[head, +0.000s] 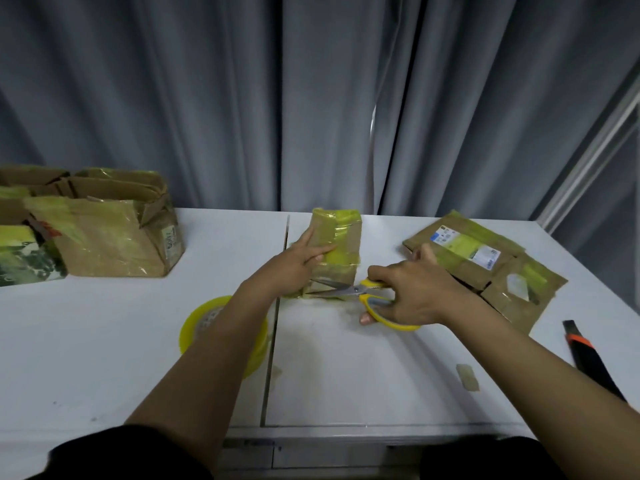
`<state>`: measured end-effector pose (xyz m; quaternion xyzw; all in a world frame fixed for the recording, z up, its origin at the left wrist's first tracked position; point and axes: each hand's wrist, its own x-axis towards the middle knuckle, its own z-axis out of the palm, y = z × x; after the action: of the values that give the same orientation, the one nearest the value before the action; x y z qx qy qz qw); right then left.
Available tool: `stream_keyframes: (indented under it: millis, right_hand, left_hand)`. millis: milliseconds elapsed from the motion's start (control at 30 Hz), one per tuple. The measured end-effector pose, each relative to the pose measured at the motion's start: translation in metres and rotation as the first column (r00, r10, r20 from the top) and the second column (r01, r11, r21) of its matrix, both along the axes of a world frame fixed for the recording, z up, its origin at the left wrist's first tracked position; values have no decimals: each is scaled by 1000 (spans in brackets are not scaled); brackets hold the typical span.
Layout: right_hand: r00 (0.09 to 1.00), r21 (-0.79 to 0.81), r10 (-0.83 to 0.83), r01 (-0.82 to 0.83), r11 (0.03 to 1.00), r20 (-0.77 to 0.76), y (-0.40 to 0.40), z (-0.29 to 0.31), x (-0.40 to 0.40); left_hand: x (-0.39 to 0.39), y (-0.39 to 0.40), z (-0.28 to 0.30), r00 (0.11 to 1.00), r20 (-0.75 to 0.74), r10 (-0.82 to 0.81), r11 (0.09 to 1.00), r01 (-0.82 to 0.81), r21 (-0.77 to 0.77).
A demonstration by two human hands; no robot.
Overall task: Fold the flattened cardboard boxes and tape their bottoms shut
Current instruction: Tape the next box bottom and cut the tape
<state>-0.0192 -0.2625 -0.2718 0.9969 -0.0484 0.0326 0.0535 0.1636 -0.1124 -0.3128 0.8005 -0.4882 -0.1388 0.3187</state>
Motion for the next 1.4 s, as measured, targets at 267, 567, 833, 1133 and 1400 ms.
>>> stream_keyframes:
  millis: [267,567,833,1133,1400]
  right_hand:
    - [996,-64,37,-33,997,75,-10,-9,-10]
    - [973,311,-155,202,929,-171,3,-1,-22]
    - [945,231,-108,184,956,-308,12,-43,-25]
    - [980,368,-52,120,922,-191,8,-57,3]
    - [960,824,-227,-5,566,162,-6,-61,31]
  left_hand:
    - [-4,-7,6,998,-16,66,998,-66,25]
    - [-10,-10,8,993,-88,82,995,-77,64]
    - [-10,-4,8,989,-37,140,989,-138,61]
    - [-12,-4,7,992,-120,26,995,-13,103]
    - [-12,3,5,979,-177,-99,985,121,123]
